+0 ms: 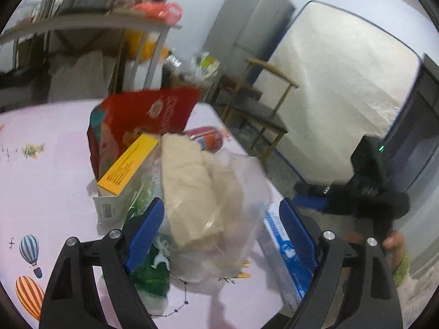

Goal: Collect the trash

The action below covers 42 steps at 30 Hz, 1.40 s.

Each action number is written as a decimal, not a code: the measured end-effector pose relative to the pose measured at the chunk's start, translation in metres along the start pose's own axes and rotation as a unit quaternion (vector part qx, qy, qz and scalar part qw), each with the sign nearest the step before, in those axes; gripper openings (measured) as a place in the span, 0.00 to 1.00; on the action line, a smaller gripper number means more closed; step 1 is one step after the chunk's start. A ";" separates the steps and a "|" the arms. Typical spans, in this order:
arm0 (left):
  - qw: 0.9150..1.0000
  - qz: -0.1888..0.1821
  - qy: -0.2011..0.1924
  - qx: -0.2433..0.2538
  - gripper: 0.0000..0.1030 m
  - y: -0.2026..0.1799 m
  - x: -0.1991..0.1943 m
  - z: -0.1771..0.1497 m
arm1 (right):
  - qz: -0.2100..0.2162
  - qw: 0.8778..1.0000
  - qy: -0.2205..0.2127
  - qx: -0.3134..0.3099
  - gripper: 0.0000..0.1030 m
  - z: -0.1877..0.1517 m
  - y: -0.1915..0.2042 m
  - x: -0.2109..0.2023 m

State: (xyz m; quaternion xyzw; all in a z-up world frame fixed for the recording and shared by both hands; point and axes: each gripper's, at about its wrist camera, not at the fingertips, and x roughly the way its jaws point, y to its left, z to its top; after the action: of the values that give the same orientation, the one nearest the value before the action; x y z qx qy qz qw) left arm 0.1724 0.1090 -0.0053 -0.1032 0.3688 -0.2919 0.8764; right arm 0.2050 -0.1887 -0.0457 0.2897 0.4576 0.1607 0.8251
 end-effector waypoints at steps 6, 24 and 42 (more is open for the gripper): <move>0.999 0.008 0.046 -0.014 0.81 0.007 0.017 0.004 | 0.045 0.999 0.026 0.016 0.75 0.048 0.005 0.039; 0.986 -0.094 0.138 -0.022 0.81 -0.023 0.022 -0.014 | 0.107 0.986 0.097 0.080 0.76 0.025 -0.028 0.052; 0.987 -0.070 0.140 -0.027 0.81 -0.044 0.003 -0.062 | 0.114 0.986 0.111 0.056 0.76 0.001 -0.022 0.030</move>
State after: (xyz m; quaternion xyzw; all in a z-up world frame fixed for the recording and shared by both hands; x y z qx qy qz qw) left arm 0.1109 0.0734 -0.0338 -0.1106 0.4875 -0.3539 0.7905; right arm 0.2213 -0.1907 -0.0790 0.3661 0.5181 0.2594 0.7282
